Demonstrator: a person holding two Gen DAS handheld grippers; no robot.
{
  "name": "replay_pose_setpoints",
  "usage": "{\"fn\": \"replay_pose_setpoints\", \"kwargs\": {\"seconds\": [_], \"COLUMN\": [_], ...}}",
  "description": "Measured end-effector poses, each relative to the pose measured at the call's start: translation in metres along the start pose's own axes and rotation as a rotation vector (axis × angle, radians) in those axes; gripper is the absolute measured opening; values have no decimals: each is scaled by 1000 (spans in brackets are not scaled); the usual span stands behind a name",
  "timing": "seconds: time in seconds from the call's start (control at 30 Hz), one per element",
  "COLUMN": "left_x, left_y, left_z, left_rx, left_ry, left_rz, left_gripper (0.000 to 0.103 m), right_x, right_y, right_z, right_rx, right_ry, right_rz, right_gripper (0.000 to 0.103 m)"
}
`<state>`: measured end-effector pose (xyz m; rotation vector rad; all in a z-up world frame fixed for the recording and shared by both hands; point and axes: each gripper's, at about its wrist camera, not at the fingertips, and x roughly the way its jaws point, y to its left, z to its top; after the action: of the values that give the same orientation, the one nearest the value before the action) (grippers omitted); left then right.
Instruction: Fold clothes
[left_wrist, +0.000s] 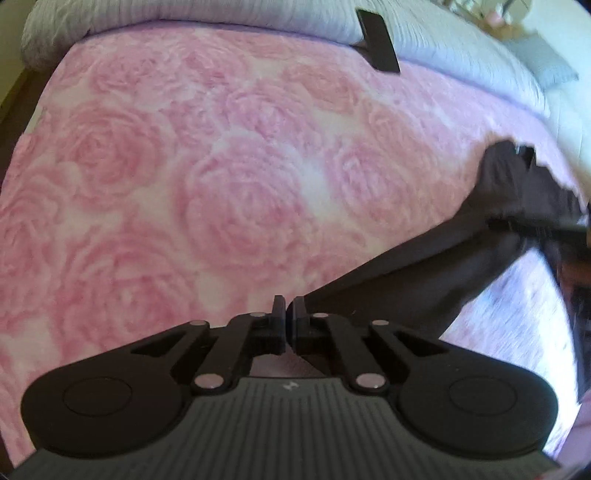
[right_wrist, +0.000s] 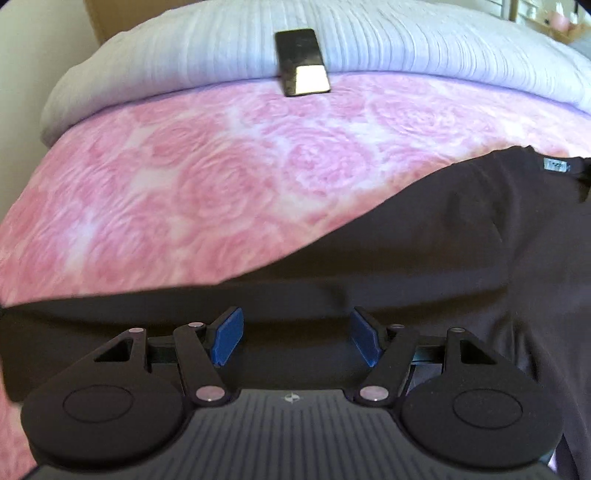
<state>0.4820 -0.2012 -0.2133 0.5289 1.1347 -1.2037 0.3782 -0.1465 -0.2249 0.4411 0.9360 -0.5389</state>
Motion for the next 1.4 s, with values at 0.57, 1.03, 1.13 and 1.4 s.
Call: {"fn": "replay_pose_setpoints", "kwargs": {"seconds": [0.57, 1.03, 1.13, 1.4], "left_x": [-27, 32, 46, 65], "left_y": [-56, -359, -421, -505], "left_z": [-8, -56, -77, -115], "left_rx": [16, 419, 505, 644], "left_ry": [-6, 98, 135, 205], "left_rz": [98, -207, -243, -256], "left_gripper": [29, 33, 33, 33], "right_x": [-70, -226, -238, -257], "right_y": [-46, -247, -251, -264], "right_z": [-92, -237, -267, -330], "right_rx": [107, 383, 290, 516], "right_ry": [131, 116, 154, 134], "right_rz": [37, -280, -227, -77], "right_gripper": [70, 71, 66, 64]}}
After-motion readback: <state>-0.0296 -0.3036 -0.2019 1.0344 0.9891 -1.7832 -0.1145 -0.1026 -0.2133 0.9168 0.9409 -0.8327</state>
